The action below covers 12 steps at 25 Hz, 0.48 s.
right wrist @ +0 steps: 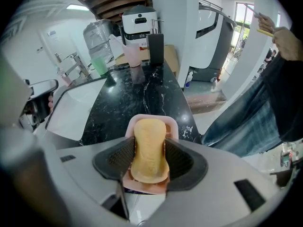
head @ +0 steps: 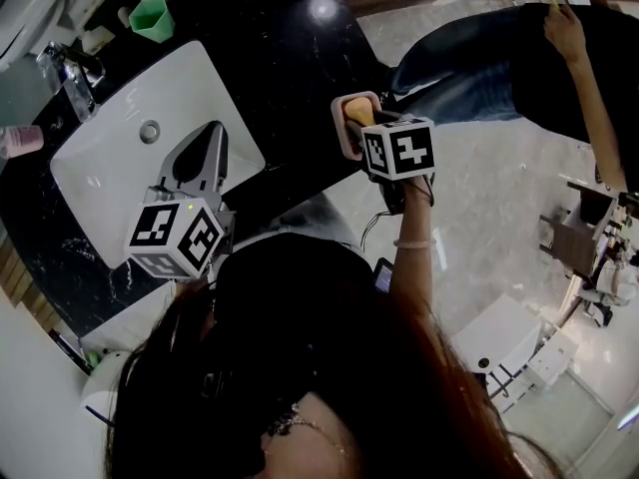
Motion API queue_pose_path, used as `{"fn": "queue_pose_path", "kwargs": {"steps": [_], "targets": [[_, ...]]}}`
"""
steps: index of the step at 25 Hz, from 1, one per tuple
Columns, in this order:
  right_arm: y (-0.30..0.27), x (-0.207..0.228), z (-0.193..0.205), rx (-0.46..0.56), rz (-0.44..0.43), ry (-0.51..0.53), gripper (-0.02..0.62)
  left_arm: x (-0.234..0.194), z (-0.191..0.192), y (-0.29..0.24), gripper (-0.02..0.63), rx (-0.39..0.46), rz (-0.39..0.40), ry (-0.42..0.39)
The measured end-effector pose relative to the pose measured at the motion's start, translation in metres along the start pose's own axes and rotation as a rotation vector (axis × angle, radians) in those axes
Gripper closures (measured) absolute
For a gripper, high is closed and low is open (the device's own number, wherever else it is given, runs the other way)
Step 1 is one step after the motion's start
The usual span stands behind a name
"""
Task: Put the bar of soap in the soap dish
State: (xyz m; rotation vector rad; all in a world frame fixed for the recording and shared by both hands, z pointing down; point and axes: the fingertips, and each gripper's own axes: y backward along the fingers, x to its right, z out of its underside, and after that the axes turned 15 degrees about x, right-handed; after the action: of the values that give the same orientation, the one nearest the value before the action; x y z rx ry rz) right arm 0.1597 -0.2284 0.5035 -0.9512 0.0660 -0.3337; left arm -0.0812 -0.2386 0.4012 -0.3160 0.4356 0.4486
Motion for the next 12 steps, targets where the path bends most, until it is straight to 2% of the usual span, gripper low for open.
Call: {"fn": "queue_pose_path", "kwargs": {"steps": [12], "targets": [[0.018, -0.004, -0.015, 0.076, -0.005, -0.025, 0.399, 0.007, -0.005, -0.003, 0.611, 0.004, 0.025, -0.017]]}}
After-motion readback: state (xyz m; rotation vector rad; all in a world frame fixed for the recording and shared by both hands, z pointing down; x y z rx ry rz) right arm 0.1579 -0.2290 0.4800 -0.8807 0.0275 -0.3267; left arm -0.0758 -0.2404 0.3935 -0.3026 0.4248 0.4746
